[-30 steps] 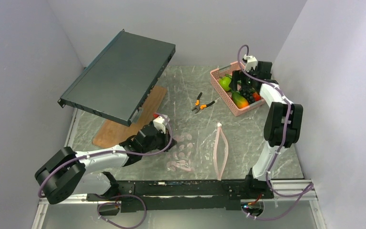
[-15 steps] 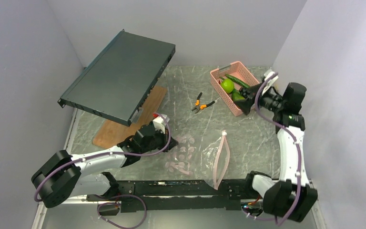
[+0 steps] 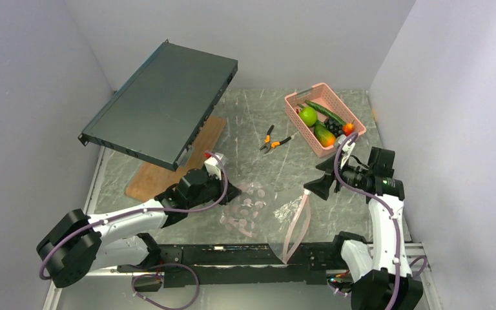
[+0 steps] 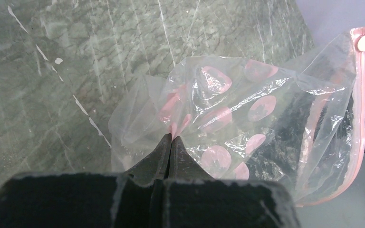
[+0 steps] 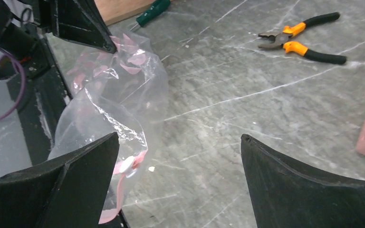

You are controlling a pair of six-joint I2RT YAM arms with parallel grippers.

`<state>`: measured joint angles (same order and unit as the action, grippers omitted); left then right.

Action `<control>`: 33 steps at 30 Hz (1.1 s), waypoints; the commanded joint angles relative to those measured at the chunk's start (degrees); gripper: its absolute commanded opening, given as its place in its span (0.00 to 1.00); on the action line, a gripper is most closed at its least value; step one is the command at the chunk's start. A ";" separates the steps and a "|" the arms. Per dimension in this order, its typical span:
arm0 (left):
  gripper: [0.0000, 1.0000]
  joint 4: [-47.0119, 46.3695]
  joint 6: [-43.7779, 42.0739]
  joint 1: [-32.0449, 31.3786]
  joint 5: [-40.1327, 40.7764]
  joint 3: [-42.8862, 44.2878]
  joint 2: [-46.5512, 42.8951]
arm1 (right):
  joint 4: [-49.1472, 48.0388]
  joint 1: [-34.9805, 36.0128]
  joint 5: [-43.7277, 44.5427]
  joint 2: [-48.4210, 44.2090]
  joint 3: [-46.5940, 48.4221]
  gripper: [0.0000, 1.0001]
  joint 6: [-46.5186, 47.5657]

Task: Open the zip-top bag and remove the fake food
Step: Pick up the zipper food storage bag at the center of the board.

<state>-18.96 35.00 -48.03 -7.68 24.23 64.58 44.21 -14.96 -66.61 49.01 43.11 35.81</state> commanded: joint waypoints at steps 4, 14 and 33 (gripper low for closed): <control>0.00 -1.25 1.00 0.21 1.27 1.00 -2.66 | -2.51 -0.11 -7.19 -0.09 -1.11 0.99 -1.70; 0.00 -0.19 1.17 0.17 3.66 2.44 -4.14 | 0.28 9.50 -2.16 5.30 2.40 0.97 0.63; 0.00 3.66 -1.52 0.21 4.03 4.79 -6.45 | 15.40 26.84 11.81 18.04 13.68 0.04 11.18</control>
<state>-14.92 35.05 -48.03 -4.16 27.03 59.92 55.86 11.68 -56.69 68.20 53.28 42.57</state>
